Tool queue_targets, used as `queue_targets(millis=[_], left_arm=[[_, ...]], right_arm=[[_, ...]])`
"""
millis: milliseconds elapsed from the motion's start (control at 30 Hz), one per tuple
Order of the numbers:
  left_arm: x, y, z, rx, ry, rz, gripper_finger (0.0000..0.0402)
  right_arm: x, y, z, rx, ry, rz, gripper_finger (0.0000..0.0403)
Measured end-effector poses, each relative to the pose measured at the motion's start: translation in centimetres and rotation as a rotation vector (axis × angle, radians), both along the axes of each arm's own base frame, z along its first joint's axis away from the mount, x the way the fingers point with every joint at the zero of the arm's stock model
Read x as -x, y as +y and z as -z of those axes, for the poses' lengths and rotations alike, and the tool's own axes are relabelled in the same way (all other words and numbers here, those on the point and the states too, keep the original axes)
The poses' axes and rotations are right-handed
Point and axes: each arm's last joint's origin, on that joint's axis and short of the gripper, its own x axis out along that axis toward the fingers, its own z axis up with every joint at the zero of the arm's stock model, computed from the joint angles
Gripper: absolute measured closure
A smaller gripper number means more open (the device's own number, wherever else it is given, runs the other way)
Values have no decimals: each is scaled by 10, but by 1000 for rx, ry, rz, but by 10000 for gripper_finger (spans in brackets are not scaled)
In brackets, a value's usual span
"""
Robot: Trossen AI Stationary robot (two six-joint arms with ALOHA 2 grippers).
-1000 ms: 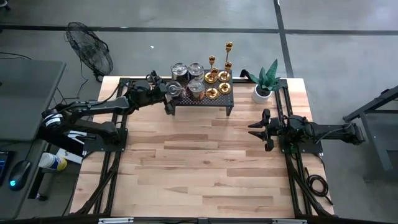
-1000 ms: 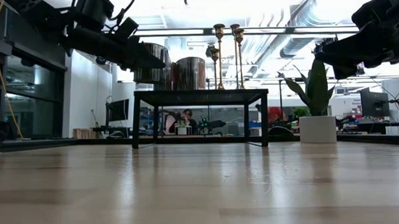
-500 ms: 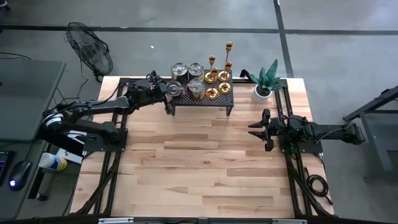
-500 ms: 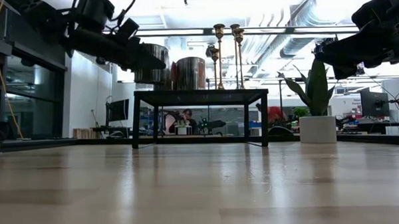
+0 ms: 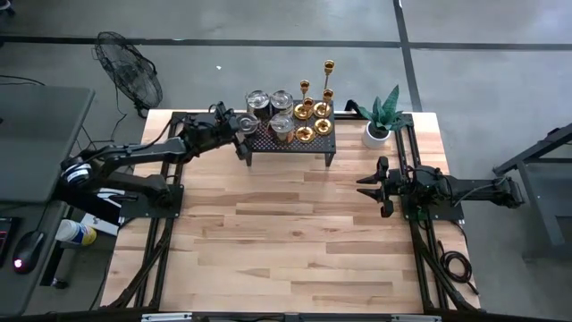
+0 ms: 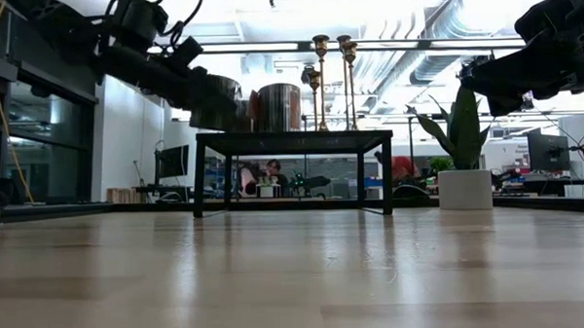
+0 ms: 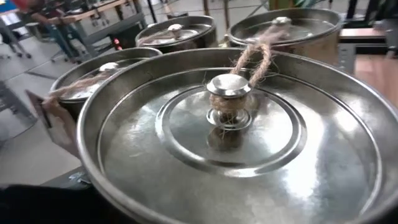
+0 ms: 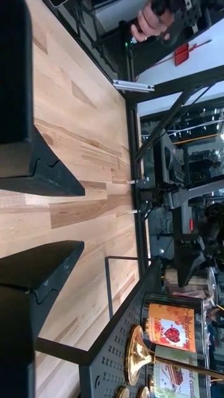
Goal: Pick & Place candle stick holders
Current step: Put the scented candle on the shelf
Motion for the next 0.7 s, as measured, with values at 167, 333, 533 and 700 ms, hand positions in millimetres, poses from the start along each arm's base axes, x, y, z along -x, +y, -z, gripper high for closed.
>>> queue_targets(millis=[167, 333, 533, 700], left_arm=[[-6, 2, 3, -7, -23, 39, 49], [-12, 5, 7, -21, -44, 37, 49], [-14, 6, 10, -16, -36, 35, 49], [-17, 8, 12, -12, -52, 51, 49]], right_arm=[[0, 0, 0, 0, 0, 0, 285], [0, 0, 0, 0, 0, 0, 285], [0, 0, 0, 0, 0, 0, 285], [0, 0, 0, 0, 0, 1, 285]])
